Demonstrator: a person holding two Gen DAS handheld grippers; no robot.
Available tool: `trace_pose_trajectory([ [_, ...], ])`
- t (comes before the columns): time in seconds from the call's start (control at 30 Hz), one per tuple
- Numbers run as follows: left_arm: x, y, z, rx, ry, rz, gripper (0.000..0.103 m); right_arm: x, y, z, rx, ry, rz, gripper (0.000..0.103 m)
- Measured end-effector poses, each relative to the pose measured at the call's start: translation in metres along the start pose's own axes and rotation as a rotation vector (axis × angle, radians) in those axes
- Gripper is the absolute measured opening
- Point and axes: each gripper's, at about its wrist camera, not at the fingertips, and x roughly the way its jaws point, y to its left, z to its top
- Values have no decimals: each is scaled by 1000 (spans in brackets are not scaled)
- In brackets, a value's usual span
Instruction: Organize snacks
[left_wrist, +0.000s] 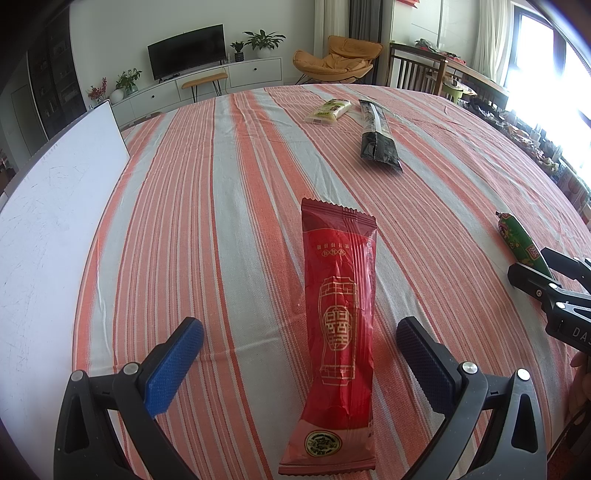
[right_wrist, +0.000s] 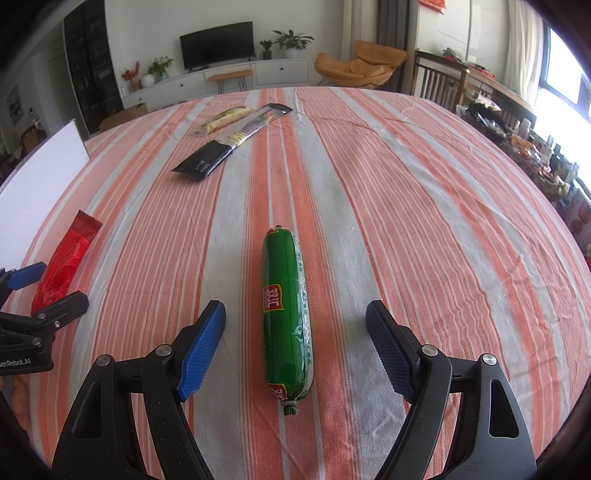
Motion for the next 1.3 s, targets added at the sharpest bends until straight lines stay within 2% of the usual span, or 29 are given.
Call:
trace_pose_trajectory([
  [0.63, 0, 1, 0, 2, 6, -9, 103, 0, 0, 0, 2, 0, 1, 81],
  [0.73, 0, 4, 7, 31, 87, -56, 103, 0, -2, 1, 7, -1, 6, 82],
  [0.8, -5, 14, 11, -13, 116, -124, 102, 0, -3, 1, 13, -2, 17, 82],
  [0.87, -10, 21, 14, -51, 120, -152, 101, 0, -7, 3, 21, 4, 52, 86],
  [0.93, -12, 20, 19, -37, 129, -141, 95, 0, -16, 10, 36, 65, 105, 86],
  [0.97, -11, 17, 21, -17, 136, -132, 89, 2, -24, 18, 73, 130, 144, 85],
  [1.07, -5, 4, 22, 54, 184, -99, 79, 4, -53, 39, 279, 286, 247, 84],
  [1.13, -4, -6, 19, 101, 194, -84, 72, 3, -63, 49, 342, 339, 265, 84],
  [1.23, -9, -14, 15, 131, 165, -61, 49, 2, -54, 57, 275, 365, 176, 83],
  [1.27, -11, -14, 14, 129, 156, -64, 24, 3, -46, 57, 239, 364, 159, 83],
  [1.3, -13, -14, 13, 117, 155, -78, 18, 5, -38, 57, 200, 357, 156, 82],
])
